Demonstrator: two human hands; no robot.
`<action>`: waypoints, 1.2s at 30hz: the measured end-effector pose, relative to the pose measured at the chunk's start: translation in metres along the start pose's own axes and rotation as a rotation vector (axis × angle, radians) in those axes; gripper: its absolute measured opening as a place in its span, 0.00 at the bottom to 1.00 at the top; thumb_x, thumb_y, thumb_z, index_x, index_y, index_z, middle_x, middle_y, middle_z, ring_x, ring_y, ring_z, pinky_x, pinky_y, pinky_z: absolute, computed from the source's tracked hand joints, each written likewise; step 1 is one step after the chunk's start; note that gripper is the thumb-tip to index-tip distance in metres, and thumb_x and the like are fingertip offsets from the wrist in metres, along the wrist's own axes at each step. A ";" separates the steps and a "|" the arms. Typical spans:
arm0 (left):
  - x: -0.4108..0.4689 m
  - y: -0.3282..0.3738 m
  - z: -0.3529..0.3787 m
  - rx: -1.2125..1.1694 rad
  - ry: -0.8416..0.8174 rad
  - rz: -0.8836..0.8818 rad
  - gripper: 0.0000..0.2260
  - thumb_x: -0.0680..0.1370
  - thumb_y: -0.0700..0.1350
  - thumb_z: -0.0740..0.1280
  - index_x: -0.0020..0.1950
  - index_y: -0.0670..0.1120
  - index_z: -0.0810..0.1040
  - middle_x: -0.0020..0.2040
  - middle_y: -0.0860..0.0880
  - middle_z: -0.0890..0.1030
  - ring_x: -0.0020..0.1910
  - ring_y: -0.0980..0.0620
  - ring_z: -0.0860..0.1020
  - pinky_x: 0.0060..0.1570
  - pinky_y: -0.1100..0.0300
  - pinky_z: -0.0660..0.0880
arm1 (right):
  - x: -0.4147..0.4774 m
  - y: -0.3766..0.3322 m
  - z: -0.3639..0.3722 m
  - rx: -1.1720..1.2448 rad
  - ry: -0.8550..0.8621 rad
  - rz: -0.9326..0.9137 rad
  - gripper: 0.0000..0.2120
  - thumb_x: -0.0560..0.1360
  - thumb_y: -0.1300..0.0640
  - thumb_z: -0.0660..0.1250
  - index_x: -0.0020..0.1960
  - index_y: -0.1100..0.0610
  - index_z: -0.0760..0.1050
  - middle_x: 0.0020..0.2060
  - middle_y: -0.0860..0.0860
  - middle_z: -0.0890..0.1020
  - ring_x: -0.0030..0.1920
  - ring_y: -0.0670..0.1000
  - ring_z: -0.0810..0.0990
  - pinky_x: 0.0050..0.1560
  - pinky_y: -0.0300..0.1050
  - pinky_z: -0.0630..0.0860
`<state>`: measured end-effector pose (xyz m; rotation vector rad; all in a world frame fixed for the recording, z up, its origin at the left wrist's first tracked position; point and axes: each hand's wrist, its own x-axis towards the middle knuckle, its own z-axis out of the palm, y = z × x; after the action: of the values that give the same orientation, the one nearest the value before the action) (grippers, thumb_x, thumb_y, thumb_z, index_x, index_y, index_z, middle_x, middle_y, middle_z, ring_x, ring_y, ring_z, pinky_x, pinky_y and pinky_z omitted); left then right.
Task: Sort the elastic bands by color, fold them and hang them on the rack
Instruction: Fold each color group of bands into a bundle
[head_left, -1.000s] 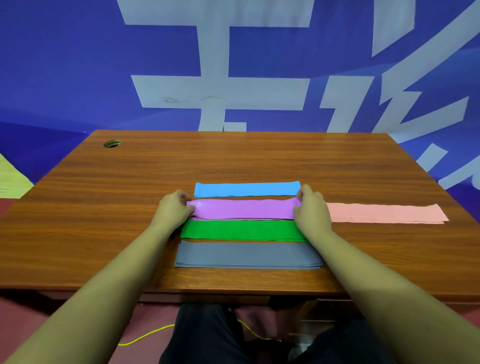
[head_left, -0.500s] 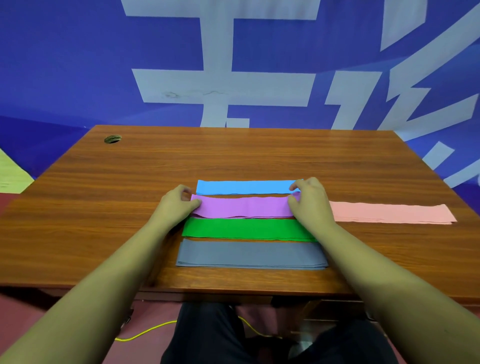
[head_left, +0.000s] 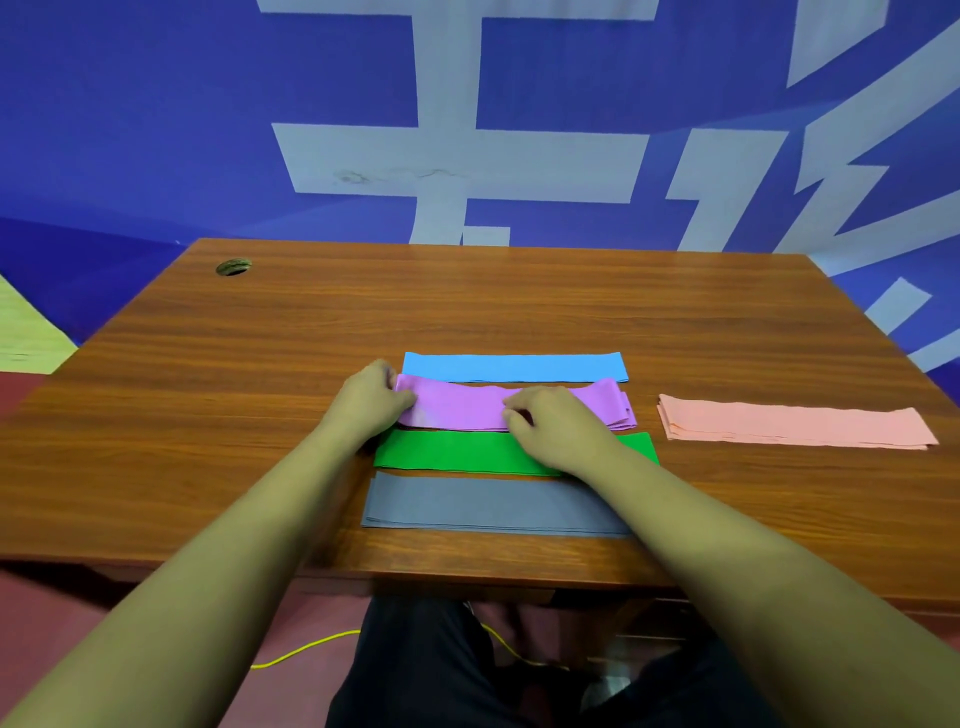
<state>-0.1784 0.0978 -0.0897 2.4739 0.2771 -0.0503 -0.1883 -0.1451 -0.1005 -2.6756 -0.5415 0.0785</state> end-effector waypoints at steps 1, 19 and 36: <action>0.000 0.002 0.000 -0.040 0.024 0.028 0.08 0.73 0.43 0.69 0.42 0.45 0.70 0.36 0.48 0.75 0.38 0.46 0.72 0.34 0.54 0.64 | -0.001 -0.002 -0.002 0.024 0.000 0.012 0.17 0.78 0.53 0.59 0.49 0.64 0.80 0.49 0.58 0.84 0.52 0.59 0.80 0.53 0.54 0.76; -0.017 0.113 0.029 -0.565 -0.294 0.127 0.18 0.74 0.46 0.72 0.58 0.43 0.69 0.42 0.44 0.82 0.34 0.51 0.79 0.33 0.61 0.74 | 0.012 -0.002 -0.047 1.663 -0.058 0.593 0.36 0.73 0.34 0.66 0.67 0.61 0.68 0.57 0.63 0.81 0.52 0.62 0.84 0.58 0.65 0.78; -0.004 0.069 0.052 -0.147 -0.188 0.576 0.29 0.69 0.47 0.76 0.68 0.50 0.71 0.63 0.54 0.77 0.61 0.56 0.75 0.62 0.55 0.72 | 0.006 0.011 -0.057 1.506 0.144 0.637 0.03 0.74 0.73 0.63 0.47 0.68 0.74 0.44 0.63 0.78 0.50 0.62 0.81 0.55 0.65 0.78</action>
<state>-0.1660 0.0121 -0.0890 2.2918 -0.4947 -0.0182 -0.1715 -0.1735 -0.0522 -1.2367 0.3708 0.3147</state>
